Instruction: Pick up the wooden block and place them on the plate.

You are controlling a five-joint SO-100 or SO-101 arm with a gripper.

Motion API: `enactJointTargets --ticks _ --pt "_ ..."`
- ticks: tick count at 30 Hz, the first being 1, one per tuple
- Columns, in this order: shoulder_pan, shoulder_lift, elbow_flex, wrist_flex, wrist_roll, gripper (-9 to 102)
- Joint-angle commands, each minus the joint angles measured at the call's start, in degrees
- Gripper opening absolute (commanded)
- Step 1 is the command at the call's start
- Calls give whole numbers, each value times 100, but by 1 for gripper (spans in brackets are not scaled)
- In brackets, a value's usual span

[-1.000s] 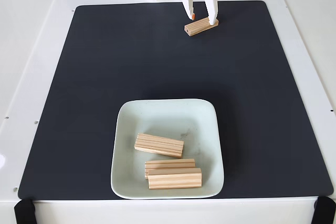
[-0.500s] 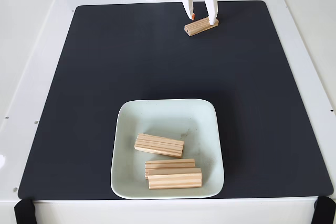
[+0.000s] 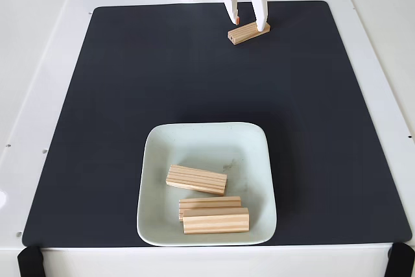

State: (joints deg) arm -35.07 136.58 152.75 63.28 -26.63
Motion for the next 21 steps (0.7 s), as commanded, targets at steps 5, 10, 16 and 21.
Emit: enactJointTargets --ticks 5,10,16,21 --pt "193 -9 123 -431 -26 23" --pt "193 -325 70 -431 9 23" --pt "202 -501 9 -439 9 23" --pt "202 -562 9 -439 -9 22"
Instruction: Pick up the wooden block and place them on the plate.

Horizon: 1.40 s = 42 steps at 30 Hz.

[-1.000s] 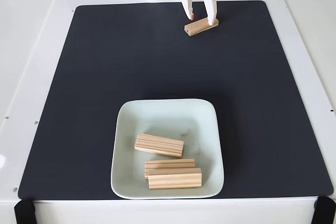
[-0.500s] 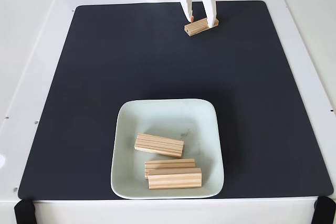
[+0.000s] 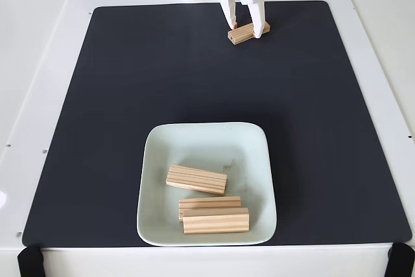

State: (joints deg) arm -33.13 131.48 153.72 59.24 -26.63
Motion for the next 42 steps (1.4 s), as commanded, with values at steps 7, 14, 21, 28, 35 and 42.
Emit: enactJointTargets --ticks 7,14,21,28,35,42 --pt "0 -62 18 -431 0 22" --pt "-44 -70 18 -422 0 16" --pt "-53 -70 18 -431 9 0" --pt "-53 -70 18 -431 9 0" --pt "-53 -70 -211 -431 9 0" --pt "-88 -70 -1195 -360 26 0"
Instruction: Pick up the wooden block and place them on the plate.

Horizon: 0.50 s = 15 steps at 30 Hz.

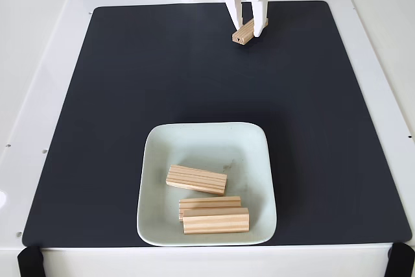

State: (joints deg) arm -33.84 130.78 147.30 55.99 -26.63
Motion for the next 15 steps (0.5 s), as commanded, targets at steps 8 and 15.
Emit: enactJointTargets --ticks 8,15 --pt "-439 -343 -2619 387 1046 0" --pt "-492 -1433 -5555 1960 2602 0"
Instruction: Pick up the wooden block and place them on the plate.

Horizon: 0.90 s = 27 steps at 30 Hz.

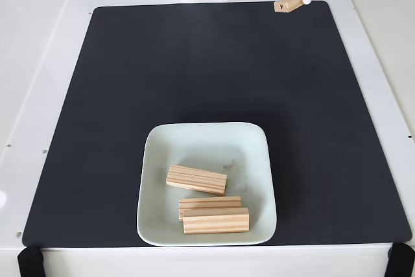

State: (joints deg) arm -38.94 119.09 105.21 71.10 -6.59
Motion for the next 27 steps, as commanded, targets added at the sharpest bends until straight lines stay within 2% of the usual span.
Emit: enactJointTargets --ticks 1,7,17,27 --pt "35 -439 -1723 633 765 0" --pt "703 -1274 -3226 1397 1046 0" --pt "2153 -2487 -4351 1362 1046 0" --pt "2918 -4104 -5643 1345 1046 0"
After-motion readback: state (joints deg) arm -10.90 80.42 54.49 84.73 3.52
